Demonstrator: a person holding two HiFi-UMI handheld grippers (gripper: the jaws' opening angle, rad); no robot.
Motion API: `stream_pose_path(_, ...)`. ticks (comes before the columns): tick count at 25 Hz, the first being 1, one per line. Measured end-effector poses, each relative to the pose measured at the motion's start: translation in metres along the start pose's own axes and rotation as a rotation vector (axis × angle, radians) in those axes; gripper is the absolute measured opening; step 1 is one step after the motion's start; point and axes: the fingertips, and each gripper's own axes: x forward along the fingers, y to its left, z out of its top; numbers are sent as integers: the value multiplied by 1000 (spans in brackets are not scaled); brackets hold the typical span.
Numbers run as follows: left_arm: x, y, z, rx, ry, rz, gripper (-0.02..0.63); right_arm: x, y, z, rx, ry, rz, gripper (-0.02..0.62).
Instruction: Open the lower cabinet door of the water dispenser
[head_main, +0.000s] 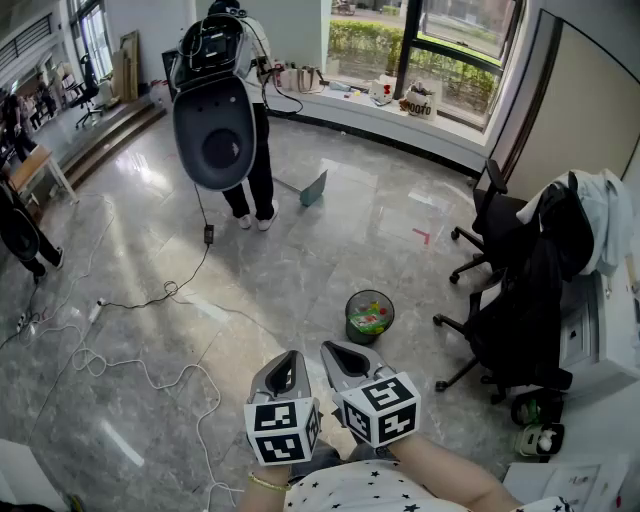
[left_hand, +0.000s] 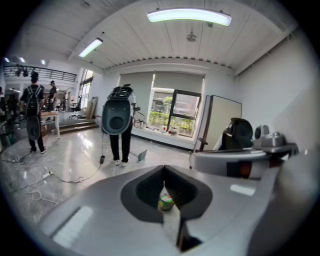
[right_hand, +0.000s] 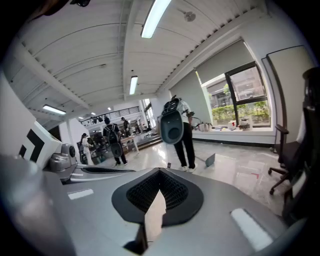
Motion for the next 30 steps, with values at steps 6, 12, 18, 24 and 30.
stream_pose_path(6, 24, -117, -6, 74, 27, -149, 7, -85, -93, -15, 65, -36, -162, -2)
stream_pose_path(12, 42, -243, -27, 175, 67, -355, 6, -184, -177, -49, 163, -79, -383, -2)
stream_pose_path(18, 50, -367, -54, 290, 133, -607, 6, -290, -246, -89, 295, -134, -653, -2)
stream_pose_path(24, 42, -471, -85, 433, 188, -835, 6, -384, -292, -129, 426, -190, -892, -2)
stream_pose_path(30, 30, -577, -134, 506, 322, -1088, 7, -471, -325, -175, 556, -238, -1123, -2)
